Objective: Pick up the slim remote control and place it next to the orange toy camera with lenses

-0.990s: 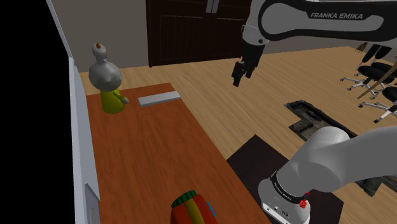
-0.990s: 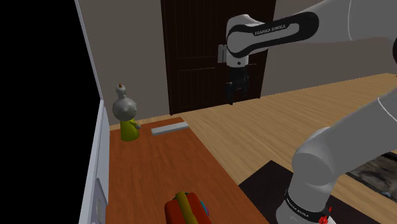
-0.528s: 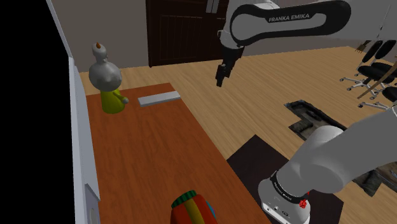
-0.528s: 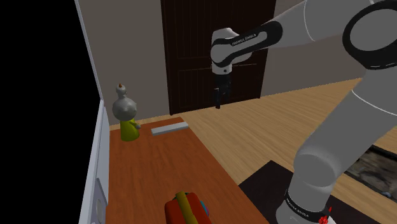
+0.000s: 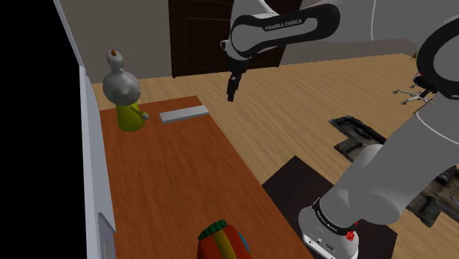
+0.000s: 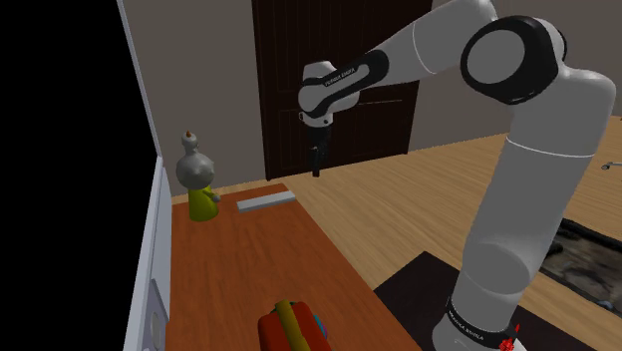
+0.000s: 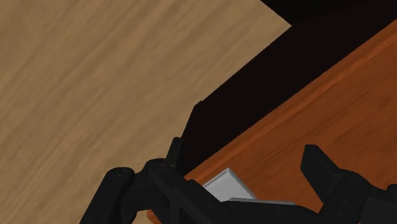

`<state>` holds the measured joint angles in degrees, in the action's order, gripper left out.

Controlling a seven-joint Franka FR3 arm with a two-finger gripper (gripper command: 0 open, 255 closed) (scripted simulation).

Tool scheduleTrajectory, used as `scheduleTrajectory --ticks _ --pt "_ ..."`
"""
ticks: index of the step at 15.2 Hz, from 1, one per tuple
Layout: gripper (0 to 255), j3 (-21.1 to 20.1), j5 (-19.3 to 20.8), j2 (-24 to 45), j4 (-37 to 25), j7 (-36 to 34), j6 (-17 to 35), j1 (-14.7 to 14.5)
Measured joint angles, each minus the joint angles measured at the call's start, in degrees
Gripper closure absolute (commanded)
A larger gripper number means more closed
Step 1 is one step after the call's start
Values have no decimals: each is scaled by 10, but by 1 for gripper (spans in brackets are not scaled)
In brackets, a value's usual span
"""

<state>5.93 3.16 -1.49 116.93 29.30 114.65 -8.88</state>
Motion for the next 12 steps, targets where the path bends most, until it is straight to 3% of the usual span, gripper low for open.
scheduleTrajectory --ticks 12 --pt "0 -49 -32 226 -207 177 18 -27"
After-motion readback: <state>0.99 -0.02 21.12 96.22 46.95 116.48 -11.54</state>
